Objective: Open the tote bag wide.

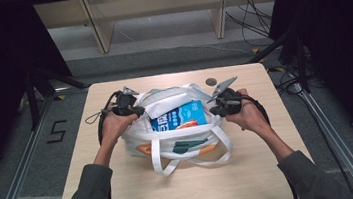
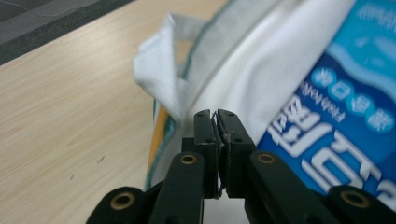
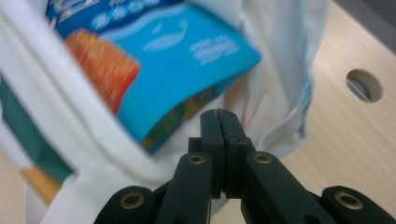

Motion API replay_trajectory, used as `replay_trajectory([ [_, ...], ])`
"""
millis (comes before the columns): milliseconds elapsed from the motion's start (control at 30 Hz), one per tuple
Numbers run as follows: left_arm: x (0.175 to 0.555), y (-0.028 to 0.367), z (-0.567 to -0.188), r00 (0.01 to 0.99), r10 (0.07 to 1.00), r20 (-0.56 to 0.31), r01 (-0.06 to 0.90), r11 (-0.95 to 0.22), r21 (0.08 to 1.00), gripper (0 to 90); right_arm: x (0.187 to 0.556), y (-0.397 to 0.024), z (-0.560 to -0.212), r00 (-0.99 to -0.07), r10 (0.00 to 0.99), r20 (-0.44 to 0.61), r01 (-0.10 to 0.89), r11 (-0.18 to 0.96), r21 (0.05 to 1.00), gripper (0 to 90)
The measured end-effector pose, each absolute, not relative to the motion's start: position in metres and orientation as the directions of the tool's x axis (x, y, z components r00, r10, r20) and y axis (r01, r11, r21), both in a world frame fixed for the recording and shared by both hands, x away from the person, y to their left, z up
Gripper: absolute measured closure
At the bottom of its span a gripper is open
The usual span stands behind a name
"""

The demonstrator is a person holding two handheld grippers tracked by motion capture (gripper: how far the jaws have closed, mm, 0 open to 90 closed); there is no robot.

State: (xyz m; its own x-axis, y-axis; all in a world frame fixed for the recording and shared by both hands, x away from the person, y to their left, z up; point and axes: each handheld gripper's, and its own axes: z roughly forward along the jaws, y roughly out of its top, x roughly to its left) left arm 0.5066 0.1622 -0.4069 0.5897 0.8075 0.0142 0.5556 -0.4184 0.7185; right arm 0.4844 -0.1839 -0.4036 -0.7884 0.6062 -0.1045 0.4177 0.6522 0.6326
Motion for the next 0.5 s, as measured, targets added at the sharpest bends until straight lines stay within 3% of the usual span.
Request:
replay_trajectory([
  [233,0.523,0.193,-0.430,0.479,0.878,-0.007,0.602,-0.322,0.731,89.1,0.514,-0.189,-0.424,-0.741,0.661,-0.117,0.490,0.653,0.578,90.0],
  [300,0.524,0.201,-0.439,0.493,0.868,-0.060,0.633,-0.311,0.709,89.2,0.521,-0.195,-0.435,-0.740,0.663,-0.112,0.498,0.653,0.570,90.0],
  [500,0.528,0.199,-0.458,0.473,0.880,-0.036,0.628,-0.308,0.715,89.5,0.524,-0.197,-0.463,-0.719,0.691,-0.070,0.546,0.625,0.558,90.0],
])
